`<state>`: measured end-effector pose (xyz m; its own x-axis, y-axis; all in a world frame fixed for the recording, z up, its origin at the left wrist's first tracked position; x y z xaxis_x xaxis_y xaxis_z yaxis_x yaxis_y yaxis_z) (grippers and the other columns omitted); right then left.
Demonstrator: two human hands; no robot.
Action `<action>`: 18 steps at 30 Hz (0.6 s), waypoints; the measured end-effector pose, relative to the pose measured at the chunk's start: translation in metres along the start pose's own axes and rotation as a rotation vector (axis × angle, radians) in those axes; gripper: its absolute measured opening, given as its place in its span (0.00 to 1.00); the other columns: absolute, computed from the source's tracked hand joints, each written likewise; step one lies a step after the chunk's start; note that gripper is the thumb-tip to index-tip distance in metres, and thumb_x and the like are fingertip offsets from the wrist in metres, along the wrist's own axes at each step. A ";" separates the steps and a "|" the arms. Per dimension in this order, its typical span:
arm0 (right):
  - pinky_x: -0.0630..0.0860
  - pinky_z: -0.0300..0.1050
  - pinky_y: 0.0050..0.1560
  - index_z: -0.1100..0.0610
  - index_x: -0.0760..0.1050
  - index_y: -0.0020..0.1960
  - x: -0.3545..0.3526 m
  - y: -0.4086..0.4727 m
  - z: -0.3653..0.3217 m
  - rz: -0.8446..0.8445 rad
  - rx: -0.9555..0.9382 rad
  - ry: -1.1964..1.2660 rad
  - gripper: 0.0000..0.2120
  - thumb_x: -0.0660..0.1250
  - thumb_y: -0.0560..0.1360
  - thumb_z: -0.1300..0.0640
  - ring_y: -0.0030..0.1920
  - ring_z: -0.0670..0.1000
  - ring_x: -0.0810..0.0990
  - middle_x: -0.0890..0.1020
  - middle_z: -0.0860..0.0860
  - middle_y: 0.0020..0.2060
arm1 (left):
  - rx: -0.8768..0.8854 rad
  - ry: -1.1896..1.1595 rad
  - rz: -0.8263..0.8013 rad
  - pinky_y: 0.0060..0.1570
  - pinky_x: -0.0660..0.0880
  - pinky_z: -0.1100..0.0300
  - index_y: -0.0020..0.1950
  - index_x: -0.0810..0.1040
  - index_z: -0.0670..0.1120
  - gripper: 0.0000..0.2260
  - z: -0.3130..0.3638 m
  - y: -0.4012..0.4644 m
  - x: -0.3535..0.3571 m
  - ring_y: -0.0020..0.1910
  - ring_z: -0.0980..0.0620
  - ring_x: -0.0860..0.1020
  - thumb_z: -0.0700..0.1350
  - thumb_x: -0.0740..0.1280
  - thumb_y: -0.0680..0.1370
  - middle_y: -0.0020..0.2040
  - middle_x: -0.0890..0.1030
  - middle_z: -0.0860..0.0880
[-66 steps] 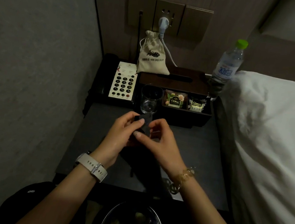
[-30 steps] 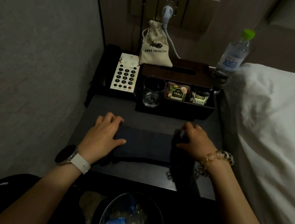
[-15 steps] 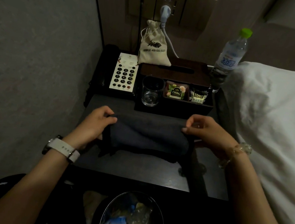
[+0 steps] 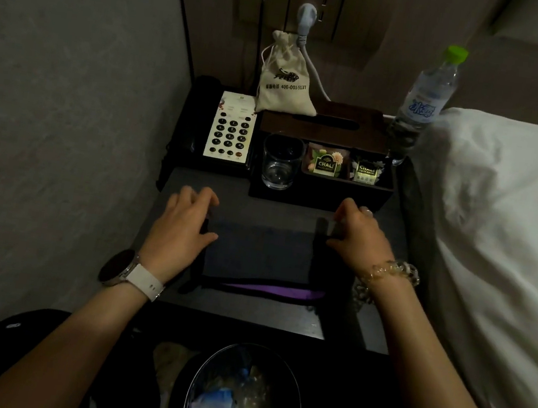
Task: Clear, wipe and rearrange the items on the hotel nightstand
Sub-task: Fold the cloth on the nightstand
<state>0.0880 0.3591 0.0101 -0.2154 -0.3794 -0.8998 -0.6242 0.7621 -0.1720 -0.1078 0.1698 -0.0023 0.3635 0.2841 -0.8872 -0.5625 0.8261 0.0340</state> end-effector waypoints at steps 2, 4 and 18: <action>0.77 0.55 0.53 0.54 0.70 0.54 -0.001 -0.001 0.004 -0.064 -0.002 -0.057 0.19 0.75 0.69 0.54 0.56 0.57 0.76 0.75 0.55 0.55 | 0.117 -0.020 -0.094 0.46 0.72 0.54 0.49 0.73 0.53 0.16 0.007 0.000 0.000 0.51 0.52 0.71 0.49 0.77 0.68 0.48 0.71 0.53; 0.76 0.53 0.54 0.53 0.72 0.50 0.003 -0.003 0.011 -0.199 0.063 -0.096 0.17 0.76 0.68 0.50 0.55 0.57 0.77 0.76 0.55 0.55 | 0.157 0.035 -0.292 0.44 0.72 0.56 0.43 0.72 0.55 0.16 0.009 -0.004 0.010 0.47 0.56 0.71 0.56 0.77 0.64 0.44 0.72 0.57; 0.82 0.52 0.48 0.62 0.79 0.49 0.005 -0.006 0.021 -0.314 0.250 0.030 0.13 0.75 0.70 0.54 0.45 0.57 0.84 0.83 0.59 0.45 | 0.171 0.073 -0.327 0.36 0.72 0.61 0.39 0.77 0.55 0.08 0.006 -0.008 0.000 0.39 0.62 0.76 0.43 0.72 0.65 0.39 0.77 0.59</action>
<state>0.1060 0.3636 -0.0018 -0.0675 -0.6270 -0.7761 -0.4619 0.7091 -0.5327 -0.0990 0.1657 -0.0001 0.4464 -0.0389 -0.8940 -0.2911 0.9384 -0.1861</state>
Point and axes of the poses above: each hand's wrist, its own y-axis towards the middle knuckle, its own x-axis out of the palm, z = x × y, the point moved 5 cm from there along y, towards the middle knuckle
